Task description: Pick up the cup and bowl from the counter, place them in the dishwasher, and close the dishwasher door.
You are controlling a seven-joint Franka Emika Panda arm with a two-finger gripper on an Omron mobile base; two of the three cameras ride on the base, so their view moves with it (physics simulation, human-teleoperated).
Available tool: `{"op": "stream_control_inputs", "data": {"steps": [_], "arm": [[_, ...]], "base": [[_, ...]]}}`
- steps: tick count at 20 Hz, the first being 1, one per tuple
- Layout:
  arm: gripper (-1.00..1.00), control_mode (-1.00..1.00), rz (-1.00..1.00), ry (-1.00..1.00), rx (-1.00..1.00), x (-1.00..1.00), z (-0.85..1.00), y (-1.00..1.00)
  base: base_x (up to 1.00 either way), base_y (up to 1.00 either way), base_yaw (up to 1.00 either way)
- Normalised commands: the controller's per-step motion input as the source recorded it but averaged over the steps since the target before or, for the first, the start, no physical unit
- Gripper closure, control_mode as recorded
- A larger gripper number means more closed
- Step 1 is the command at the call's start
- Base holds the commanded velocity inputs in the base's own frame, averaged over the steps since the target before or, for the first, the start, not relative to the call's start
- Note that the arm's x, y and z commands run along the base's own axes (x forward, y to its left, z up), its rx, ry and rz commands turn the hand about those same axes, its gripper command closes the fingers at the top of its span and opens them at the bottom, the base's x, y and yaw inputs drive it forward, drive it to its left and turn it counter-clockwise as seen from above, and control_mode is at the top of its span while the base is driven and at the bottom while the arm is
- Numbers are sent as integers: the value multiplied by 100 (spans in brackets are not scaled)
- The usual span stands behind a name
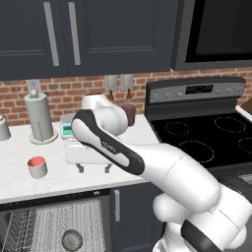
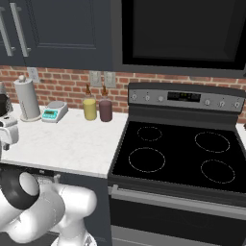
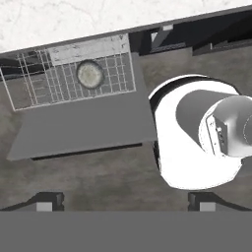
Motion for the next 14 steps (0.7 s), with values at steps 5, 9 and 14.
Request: {"op": "stream_control_inputs", "data": {"steps": [5, 9, 14], "arm": [[-100, -100, -1, 1, 0, 50, -11, 38], [-100, -100, -1, 0, 0, 76, -11, 42], [-100, -100, 0, 0, 0, 67, -9, 31]], "base": [[0, 0, 0], [0, 0, 0], [0, 0, 0]]}}
